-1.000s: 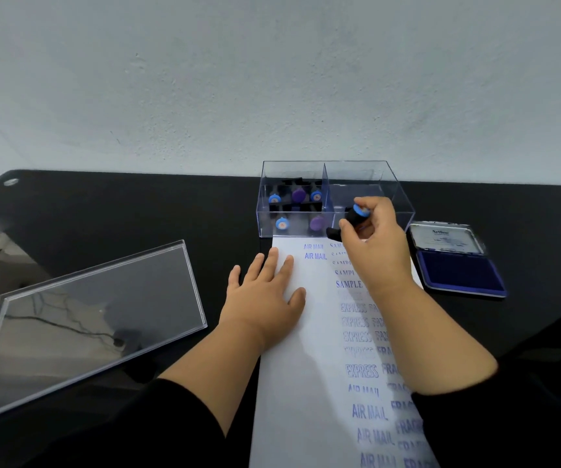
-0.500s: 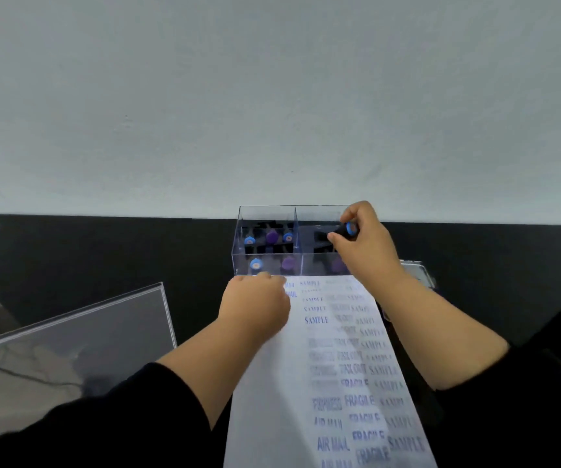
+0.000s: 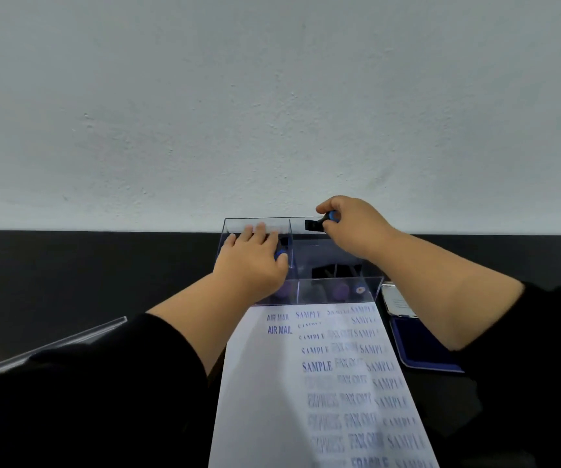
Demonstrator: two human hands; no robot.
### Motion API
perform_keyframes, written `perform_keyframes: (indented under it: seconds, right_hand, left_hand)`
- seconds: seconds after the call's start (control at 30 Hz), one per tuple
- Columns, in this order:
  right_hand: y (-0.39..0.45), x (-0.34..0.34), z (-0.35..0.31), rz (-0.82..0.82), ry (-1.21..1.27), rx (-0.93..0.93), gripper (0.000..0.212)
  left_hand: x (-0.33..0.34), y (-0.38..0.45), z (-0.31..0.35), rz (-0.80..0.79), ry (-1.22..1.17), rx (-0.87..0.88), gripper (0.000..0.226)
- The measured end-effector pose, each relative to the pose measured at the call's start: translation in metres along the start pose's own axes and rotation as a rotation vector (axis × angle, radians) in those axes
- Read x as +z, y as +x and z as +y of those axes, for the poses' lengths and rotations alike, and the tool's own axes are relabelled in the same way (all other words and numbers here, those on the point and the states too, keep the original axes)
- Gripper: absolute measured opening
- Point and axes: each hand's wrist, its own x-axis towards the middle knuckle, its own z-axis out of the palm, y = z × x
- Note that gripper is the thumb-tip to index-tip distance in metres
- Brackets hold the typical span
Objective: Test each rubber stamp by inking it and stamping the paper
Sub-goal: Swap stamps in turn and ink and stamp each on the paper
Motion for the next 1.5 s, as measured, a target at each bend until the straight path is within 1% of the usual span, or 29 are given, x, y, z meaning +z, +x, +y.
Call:
perform_keyframes:
  seconds: [0.1, 0.23, 0.4, 0.57, 0.67, 0.8, 0.9, 1.07, 1.17, 1.27, 1.37, 1.43, 1.5]
  right_hand:
    - [0.018, 0.013, 0.002, -0.048, -0.081, -0.01, 0.036]
    - [0.033, 0.027, 0.0, -0.116, -0.24, -0.028, 0.039]
    - [0.048, 0.033, -0.003, -0.216, -0.321, 0.019, 0.043]
    - [0.058, 0.04, 0.002, -0.232, -0.249, 0.017, 0.041]
    - [0.061, 0.04, 0.004, -0.287, -0.18, 0.008, 0.033]
    - [0.065, 0.042, 0.007, -0.357, -0.097, 0.06, 0.025]
    - [0.067, 0.043, 0.006, -0.408, -0.116, 0.074, 0.021]
    - [0.067, 0.044, 0.002, -0.445, -0.215, 0.082, 0.024]
    - [0.064, 0.043, 0.002, -0.407, -0.289, 0.036, 0.028]
    - [0.056, 0.042, 0.009, -0.243, -0.285, -0.017, 0.027]
    - [0.044, 0.038, 0.02, -0.09, -0.216, -0.115, 0.018]
    - [0.033, 0.031, 0.025, -0.064, -0.214, -0.191, 0.015]
    - [0.022, 0.024, 0.029, -0.093, -0.253, -0.253, 0.016]
  left_hand:
    - [0.01, 0.003, -0.006, -0.094, -0.035, -0.037, 0.058]
    - [0.016, 0.003, -0.008, -0.07, -0.043, -0.037, 0.057]
    - [0.019, 0.004, -0.009, -0.064, -0.042, -0.028, 0.057]
    - [0.019, 0.004, -0.009, -0.052, -0.058, -0.029, 0.057]
    - [0.02, 0.004, -0.009, -0.042, -0.062, -0.028, 0.057]
    - [0.02, 0.004, -0.01, -0.031, -0.069, -0.028, 0.057]
    - [0.02, 0.003, -0.009, -0.033, -0.078, -0.03, 0.057]
    - [0.019, 0.003, -0.008, -0.033, -0.092, -0.035, 0.057]
    - [0.019, 0.004, -0.008, -0.03, -0.095, -0.033, 0.057]
    - [0.018, 0.002, -0.008, -0.033, -0.1, -0.034, 0.057]
    - [0.018, 0.002, -0.008, -0.033, -0.098, -0.036, 0.057]
    - [0.017, 0.002, -0.008, -0.035, -0.095, -0.033, 0.056]
    - [0.016, 0.002, -0.009, -0.034, -0.096, -0.031, 0.056]
